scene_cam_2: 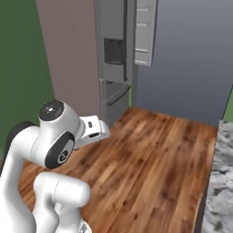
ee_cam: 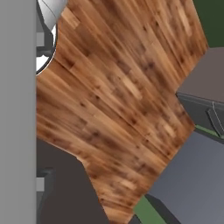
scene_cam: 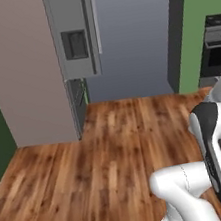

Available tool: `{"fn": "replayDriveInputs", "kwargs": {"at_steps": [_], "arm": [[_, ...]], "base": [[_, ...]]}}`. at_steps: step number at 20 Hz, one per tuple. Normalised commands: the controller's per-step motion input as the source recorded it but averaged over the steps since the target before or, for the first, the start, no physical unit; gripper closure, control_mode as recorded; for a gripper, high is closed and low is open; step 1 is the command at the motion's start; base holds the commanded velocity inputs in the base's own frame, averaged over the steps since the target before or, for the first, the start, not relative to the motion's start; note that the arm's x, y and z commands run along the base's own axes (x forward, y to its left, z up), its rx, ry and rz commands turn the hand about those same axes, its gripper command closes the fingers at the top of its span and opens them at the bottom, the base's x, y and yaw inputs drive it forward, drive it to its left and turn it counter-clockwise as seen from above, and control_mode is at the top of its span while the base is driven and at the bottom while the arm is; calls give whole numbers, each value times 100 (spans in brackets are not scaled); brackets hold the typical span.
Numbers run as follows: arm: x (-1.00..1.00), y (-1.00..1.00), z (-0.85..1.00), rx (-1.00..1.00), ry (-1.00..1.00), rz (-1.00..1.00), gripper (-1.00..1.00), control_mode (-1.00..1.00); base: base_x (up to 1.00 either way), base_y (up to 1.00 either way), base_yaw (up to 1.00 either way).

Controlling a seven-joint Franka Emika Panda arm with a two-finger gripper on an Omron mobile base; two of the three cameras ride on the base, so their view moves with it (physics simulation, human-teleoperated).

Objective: Place the cold items (mango and onion) from the fridge in one tupperware on the dining counter. Place the warm items (hot dog and kebab skewer) in the stove area in another tupperware.

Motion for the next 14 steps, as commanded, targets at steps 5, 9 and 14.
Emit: {"fn": "replayDriveInputs", "kwargs": {"at_steps": [5, 9, 14], "arm": [[0, 0, 0, 0, 0, 0, -100, 100], [0, 0, 0, 0, 0, 0, -100, 100], [0, 0, 0, 0, 0, 0, -100, 100]], "base": [[100, -39, 0], [100, -48, 0], [100, -64, 0]]}}
